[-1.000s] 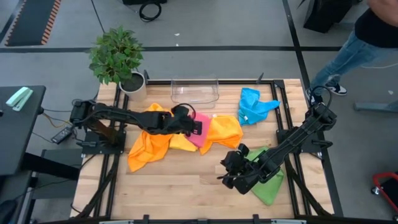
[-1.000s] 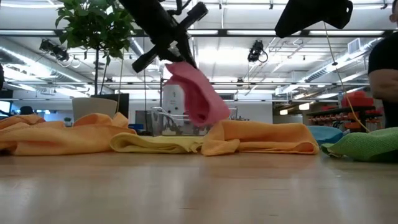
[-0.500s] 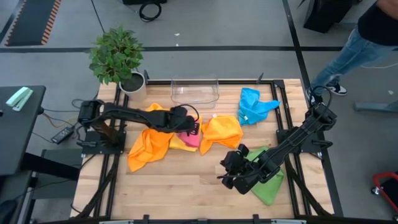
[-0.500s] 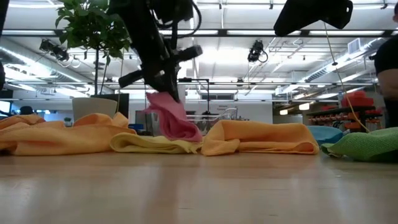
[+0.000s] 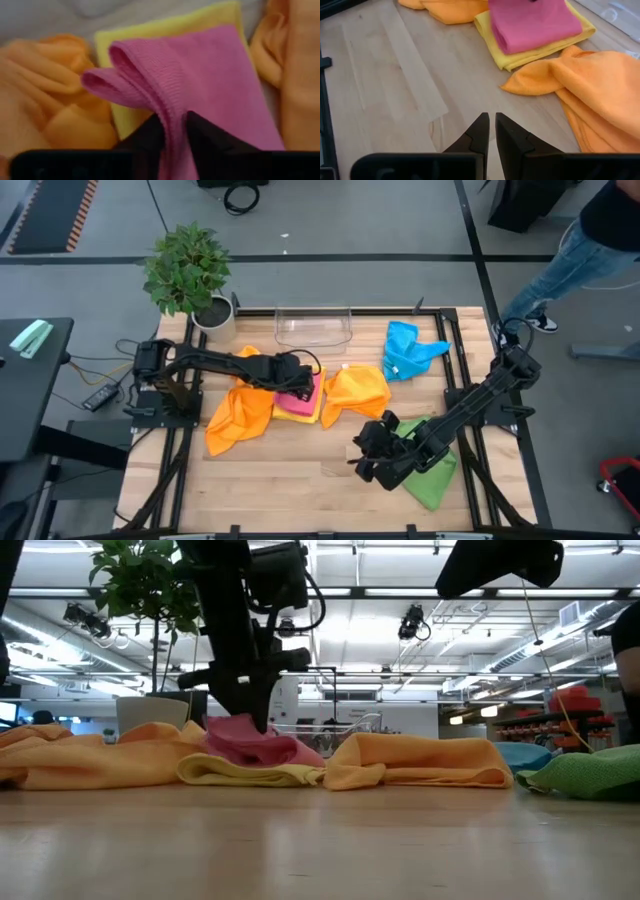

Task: Fold microfiber towels
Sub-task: Stack the folded pink microfiber cloth on top of the folded yellow microfiber cloth

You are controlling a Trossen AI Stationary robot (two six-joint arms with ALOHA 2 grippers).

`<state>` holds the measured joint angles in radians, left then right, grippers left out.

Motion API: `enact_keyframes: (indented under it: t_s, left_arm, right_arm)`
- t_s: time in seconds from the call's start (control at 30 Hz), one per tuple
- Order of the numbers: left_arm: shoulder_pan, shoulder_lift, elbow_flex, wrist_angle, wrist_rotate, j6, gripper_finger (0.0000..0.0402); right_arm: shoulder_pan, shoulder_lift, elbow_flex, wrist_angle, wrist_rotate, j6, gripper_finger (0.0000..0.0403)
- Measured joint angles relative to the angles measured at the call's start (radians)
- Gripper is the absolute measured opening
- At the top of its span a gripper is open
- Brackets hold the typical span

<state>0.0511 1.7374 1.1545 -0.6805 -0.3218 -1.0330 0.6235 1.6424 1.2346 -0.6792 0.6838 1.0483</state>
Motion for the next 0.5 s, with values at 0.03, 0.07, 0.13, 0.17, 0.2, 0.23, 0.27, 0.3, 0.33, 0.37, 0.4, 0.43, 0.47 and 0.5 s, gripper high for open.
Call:
enact_keyframes:
  t_s: [0.03,0.07,0.13,0.17,0.2,0.23,0.27,0.3,0.33,0.37,0.4,0.43,0.47,0.5]
  left_arm:
    - [0.005,0.002,0.0,-0.004,0.02,0.014,0.014]
    - [0.009,0.002,-0.001,-0.008,0.03,0.032,0.0163]
    - [0.016,-0.006,0.0,-0.005,0.038,0.086,0.0209]
    - [0.02,-0.019,-0.001,-0.017,0.039,0.114,0.023]
    - [0.022,-0.037,-0.001,-0.019,0.039,0.147,0.025]
    - [0.027,-0.058,-0.001,-0.016,0.04,0.181,0.0269]
    - [0.032,-0.08,0.0,-0.019,0.038,0.209,0.0286]
    - [0.038,-0.104,0.0,-0.028,0.038,0.238,0.0301]
    - [0.046,-0.126,0.0,-0.034,0.038,0.267,0.0314]
    - [0.054,-0.15,0.0,-0.045,0.036,0.29,0.0324]
    - [0.062,-0.176,0.0,-0.068,0.028,0.306,0.0332]
    - [0.068,-0.204,0.0,-0.097,0.01,0.312,0.0337]
    - [0.072,-0.231,0.0,-0.125,-0.014,0.312,0.034]
    - [0.073,-0.257,0.0,-0.156,-0.043,0.313,0.0341]
  right_arm:
    - [-0.007,0.0,0.0,0.0,0.0,-0.002,0.0039]
    - [-0.016,0.0,0.0,-0.001,0.0,-0.005,0.0039]
    - [-0.034,0.0,0.0,-0.002,-0.002,-0.007,0.0039]
    - [-0.046,0.0,0.0,-0.002,-0.008,-0.008,0.0039]
    - [-0.057,0.0,0.0,-0.001,-0.016,-0.008,0.0039]
    - [-0.068,0.0,0.0,-0.001,-0.024,-0.008,0.0039]
    - [-0.08,0.0,0.0,-0.001,-0.031,-0.01,0.0039]
    - [-0.093,0.0,0.0,0.0,-0.038,-0.012,0.0039]
    - [-0.106,0.0,0.0,0.001,-0.048,-0.017,0.0039]
    - [-0.123,0.0,0.0,0.004,-0.06,-0.027,0.0039]
    - [-0.142,0.0,0.0,0.012,-0.075,-0.04,0.0039]
    - [-0.165,0.0,0.0,0.028,-0.096,-0.065,0.0039]
    - [-0.194,0.003,0.0,0.054,-0.122,-0.101,0.0039]
    - [-0.228,0.009,0.0,0.095,-0.16,-0.152,0.0039]
